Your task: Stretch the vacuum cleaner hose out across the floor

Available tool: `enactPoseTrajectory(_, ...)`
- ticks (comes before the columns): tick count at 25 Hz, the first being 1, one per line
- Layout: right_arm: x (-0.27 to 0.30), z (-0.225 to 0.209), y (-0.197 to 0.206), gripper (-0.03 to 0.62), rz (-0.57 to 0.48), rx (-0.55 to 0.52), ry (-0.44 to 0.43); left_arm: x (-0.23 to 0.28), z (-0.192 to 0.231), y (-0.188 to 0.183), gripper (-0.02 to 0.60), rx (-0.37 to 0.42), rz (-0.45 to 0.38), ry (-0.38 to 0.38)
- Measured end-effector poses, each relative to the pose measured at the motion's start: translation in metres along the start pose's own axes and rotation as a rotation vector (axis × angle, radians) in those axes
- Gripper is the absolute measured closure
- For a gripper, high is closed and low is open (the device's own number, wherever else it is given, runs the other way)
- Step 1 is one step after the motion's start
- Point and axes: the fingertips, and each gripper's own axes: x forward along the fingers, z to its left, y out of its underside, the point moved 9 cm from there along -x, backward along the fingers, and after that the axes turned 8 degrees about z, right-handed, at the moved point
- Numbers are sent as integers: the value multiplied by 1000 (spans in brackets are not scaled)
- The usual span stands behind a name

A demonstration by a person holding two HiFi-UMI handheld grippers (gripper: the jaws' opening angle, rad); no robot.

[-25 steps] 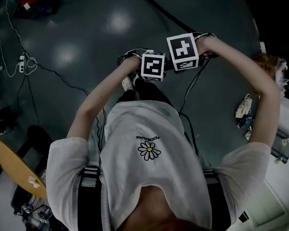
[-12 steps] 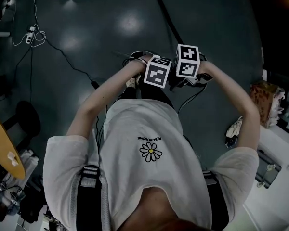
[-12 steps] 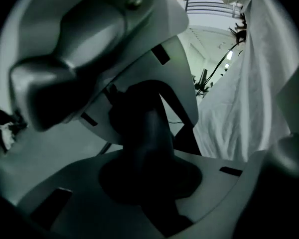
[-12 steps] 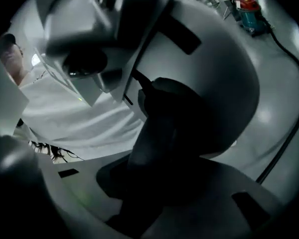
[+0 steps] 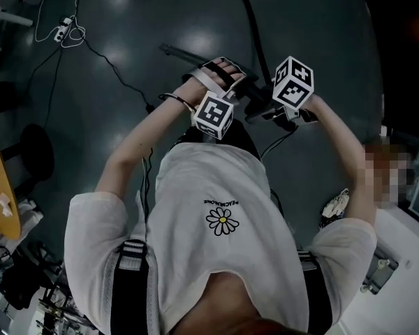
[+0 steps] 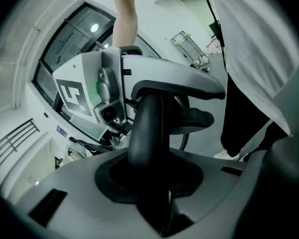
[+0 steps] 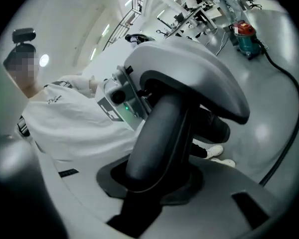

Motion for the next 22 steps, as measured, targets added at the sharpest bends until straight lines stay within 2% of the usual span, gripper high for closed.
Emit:
enactPoseTrajectory(4, 0, 10, -16, 464, -35, -15, -5, -27, -4, 11, 465, -7, 76, -219)
enactPoseTrajectory(6, -5, 11, -12, 464, -84, -30, -30, -43, -8, 19, 435, -48, 100, -286)
enactPoseTrajectory(7, -7, 12, -10, 464, -119, -28, -42, -54, -9, 27, 434, -134, 111, -300)
enactPoseTrajectory(8, -8, 13, -7, 464, -160, -18, -51, -67, -9, 39, 434, -292, 122, -316)
enactPoseTrajectory(9, -8, 14, -3, 464, -204, -2, -51, -81, -9, 53, 434, -518, 124, -336)
enactPoseTrajectory(11, -4, 20, 8, 464, -297, 40, -18, -108, -12, 74, 434, -1030, 79, -380)
enactPoseTrajectory(12, 1, 24, 13, 464, -353, 61, 5, -120, -15, 78, 434, -1235, 47, -405)
enactPoseTrajectory(13, 5, 27, 15, 464, -421, 79, 24, -129, -21, 78, 434, -1386, 25, -431)
enactPoseTrajectory(15, 15, 36, 18, 464, -572, 90, 53, -137, -37, 68, 434, -1569, 9, -457)
enactPoseTrajectory(17, 22, 50, 23, 464, -718, 57, 89, -136, -52, 48, 434, -1679, -39, -440)
enactPoseTrajectory(20, 36, 85, 30, 464, -928, -22, 128, -146, -67, 11, 434, -1791, -242, -384)
enactPoseTrajectory(22, 46, 114, 28, 463, -1003, -77, 175, -164, -69, -10, 434, -1827, -380, -357)
